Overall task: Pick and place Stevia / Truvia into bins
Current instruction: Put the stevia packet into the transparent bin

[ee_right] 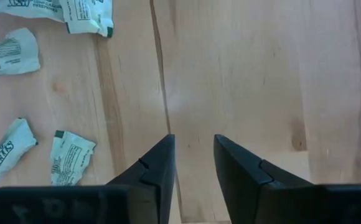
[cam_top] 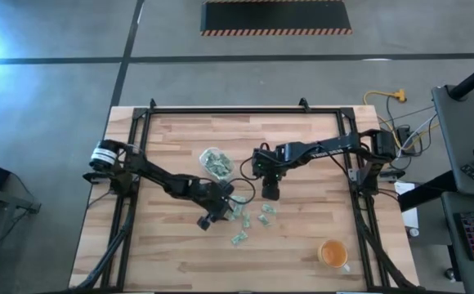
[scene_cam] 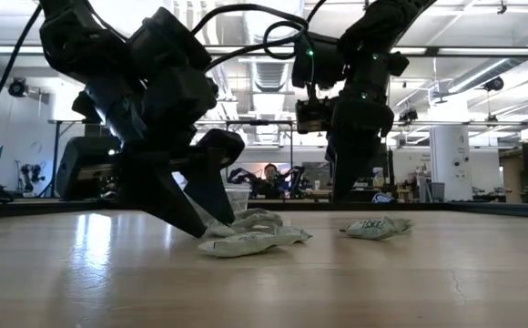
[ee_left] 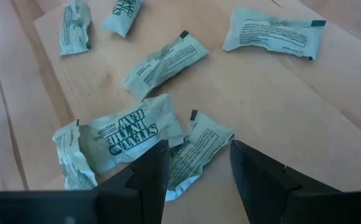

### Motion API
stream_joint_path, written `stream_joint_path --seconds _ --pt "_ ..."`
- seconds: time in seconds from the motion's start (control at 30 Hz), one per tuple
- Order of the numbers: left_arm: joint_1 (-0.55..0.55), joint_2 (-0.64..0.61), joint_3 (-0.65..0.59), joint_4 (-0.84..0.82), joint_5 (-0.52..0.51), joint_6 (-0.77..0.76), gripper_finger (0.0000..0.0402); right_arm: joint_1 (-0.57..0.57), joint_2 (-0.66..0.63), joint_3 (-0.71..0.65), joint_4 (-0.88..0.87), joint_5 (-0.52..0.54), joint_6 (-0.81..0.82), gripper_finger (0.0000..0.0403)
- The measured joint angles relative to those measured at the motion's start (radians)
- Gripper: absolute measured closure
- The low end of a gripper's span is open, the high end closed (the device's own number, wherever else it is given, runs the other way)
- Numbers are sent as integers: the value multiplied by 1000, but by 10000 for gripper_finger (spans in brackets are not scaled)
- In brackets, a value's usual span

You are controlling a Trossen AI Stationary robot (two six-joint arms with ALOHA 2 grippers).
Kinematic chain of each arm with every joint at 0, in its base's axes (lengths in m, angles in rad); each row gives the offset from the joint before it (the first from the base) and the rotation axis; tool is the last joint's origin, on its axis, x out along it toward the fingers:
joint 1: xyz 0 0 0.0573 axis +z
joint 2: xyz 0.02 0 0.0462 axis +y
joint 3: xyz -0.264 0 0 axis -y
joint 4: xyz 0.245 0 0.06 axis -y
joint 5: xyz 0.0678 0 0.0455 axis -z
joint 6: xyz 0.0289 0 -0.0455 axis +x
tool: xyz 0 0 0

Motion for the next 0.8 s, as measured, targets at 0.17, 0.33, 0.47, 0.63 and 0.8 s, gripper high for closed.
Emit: stream_joint_path --seconds 0.17,0.33,0.47,0.63,0.8 --pt "8 -8 -2 -5 -11 -47 246 0 0 0 1 0 0 307" --pt "28 -9 4 -45 -5 -81 253 0 0 0 1 0 0 313" --pt "31 -12 7 -63 1 -82 275 0 0 0 1 0 0 318" --pt "31 -37 6 -107 -10 -77 315 0 0 0 2 0 -4 318" --pt "32 -76 4 -135 -15 -73 360 0 0 0 3 0 -4 316"
